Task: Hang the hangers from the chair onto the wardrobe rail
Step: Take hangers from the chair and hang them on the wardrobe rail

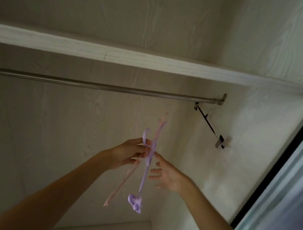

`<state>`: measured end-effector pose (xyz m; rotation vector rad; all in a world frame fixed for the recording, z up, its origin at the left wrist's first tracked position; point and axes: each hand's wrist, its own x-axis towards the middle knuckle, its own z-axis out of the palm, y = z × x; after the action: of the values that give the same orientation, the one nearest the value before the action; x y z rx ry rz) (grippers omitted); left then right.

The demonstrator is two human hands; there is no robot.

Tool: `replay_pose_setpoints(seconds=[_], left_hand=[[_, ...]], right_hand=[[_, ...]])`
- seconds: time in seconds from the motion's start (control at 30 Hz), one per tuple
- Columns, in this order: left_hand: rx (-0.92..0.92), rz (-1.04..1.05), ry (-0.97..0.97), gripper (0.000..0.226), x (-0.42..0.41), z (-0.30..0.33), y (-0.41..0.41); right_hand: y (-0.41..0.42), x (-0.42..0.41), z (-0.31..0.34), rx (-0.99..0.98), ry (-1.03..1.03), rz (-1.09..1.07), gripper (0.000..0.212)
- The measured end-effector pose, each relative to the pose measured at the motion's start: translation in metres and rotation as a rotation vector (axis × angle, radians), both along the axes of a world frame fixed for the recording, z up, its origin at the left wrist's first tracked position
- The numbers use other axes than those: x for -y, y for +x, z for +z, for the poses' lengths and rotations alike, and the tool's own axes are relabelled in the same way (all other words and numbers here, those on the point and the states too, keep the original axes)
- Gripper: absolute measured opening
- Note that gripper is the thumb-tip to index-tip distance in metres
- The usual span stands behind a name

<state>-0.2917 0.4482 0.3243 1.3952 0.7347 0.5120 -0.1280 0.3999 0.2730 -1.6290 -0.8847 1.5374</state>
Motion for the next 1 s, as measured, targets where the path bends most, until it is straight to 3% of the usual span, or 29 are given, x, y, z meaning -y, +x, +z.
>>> replay_pose_setpoints(seconds=[0.1, 0.17, 0.2, 0.27, 0.37, 0.47, 0.53, 0.63, 0.77, 0.9, 1.0], left_hand=[[0.008, -0.023, 0.022, 0.013, 0.011, -0.009, -0.004], [-0.013, 0.024, 0.033, 0.014, 0.016, -0.011, -0.006], [-0.027, 0.043, 0.042, 0.015, 0.016, -0.012, -0.007], [-0.022, 0.057, 0.045, 0.016, 0.018, -0.015, -0.008], [-0.019, 0.148, 0.101, 0.018, 0.022, -0.026, -0.002], [-0.084, 0.349, 0.231, 0.028, 0.018, -0.035, 0.006], [-0.241, 0.469, 0.309, 0.029, 0.009, -0.04, 0.004], [-0.497, 0.51, 0.422, 0.029, -0.002, -0.045, -0.014], [-0.626, 0.468, 0.549, 0.031, 0.0, -0.049, -0.034], [-0.473, 0.349, 0.313, 0.03, 0.005, -0.051, -0.029], [-0.502, 0.263, 0.275, 0.028, 0.008, -0.046, -0.03]], right_hand=[[-0.015, 0.006, -0.021, -0.255, 0.032, -0.069, 0.043], [-0.023, 0.012, -0.022, -0.397, 0.082, -0.123, 0.019], [-0.026, 0.015, -0.022, -0.416, 0.103, -0.151, 0.006], [-0.03, 0.017, -0.022, -0.337, 0.144, -0.219, 0.005], [-0.042, 0.016, -0.02, -0.013, 0.202, -0.319, 0.026], [-0.046, 0.018, -0.021, 0.549, 0.252, -0.264, 0.033], [-0.039, 0.025, -0.021, 0.912, 0.276, -0.255, 0.031], [-0.027, 0.034, -0.02, 1.11, 0.388, -0.317, 0.03], [-0.011, 0.042, -0.021, 1.348, 0.364, -0.135, 0.039], [0.003, 0.051, -0.012, 1.558, 0.251, 0.068, 0.046], [0.018, 0.057, 0.008, 1.618, 0.241, 0.444, 0.046]])
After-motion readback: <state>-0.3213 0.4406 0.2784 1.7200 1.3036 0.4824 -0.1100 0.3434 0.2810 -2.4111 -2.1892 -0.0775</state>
